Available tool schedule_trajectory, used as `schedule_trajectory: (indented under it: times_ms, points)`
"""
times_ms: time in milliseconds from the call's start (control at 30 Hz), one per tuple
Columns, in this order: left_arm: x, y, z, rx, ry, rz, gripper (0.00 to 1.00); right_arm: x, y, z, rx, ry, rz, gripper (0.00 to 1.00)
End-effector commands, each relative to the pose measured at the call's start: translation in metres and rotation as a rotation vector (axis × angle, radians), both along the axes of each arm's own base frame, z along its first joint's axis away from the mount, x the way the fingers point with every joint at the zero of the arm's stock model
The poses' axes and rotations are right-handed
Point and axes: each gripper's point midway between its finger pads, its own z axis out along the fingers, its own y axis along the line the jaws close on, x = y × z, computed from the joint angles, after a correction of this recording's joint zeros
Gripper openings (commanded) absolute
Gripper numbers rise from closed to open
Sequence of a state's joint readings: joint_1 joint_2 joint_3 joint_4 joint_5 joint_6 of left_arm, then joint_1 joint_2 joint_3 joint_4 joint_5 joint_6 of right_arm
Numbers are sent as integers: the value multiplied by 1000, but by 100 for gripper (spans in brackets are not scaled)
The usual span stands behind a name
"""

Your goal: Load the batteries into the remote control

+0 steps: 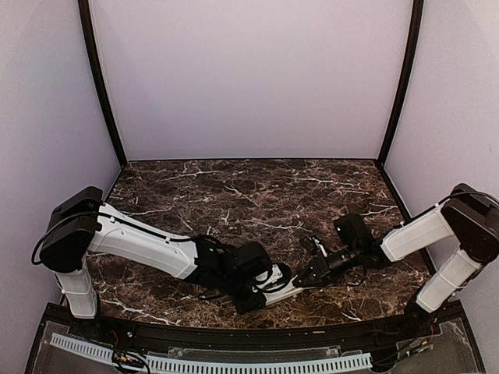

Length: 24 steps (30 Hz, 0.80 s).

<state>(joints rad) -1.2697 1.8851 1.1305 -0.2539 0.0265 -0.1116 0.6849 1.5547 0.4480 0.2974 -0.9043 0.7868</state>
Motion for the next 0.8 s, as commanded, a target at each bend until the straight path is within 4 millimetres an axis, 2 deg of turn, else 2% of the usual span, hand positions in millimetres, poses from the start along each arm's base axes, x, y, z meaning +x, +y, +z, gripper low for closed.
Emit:
schedule_trajectory:
  times_ms: [0,200,433,767]
  points:
    - [-12,15,-16,78,59,-23,17,-6,-7,-17,-42,46,-14,0]
    - [-13,15,-16,79,61,-24,21,-2,-9,-24,-96,43,-28,13]
    - [-13,15,-16,76,65,-28,21,9,-12,-13,-162,-10,-41,19]
    - [-14,14,-16,73,65,-34,21,8,-15,-16,-209,3,-41,22]
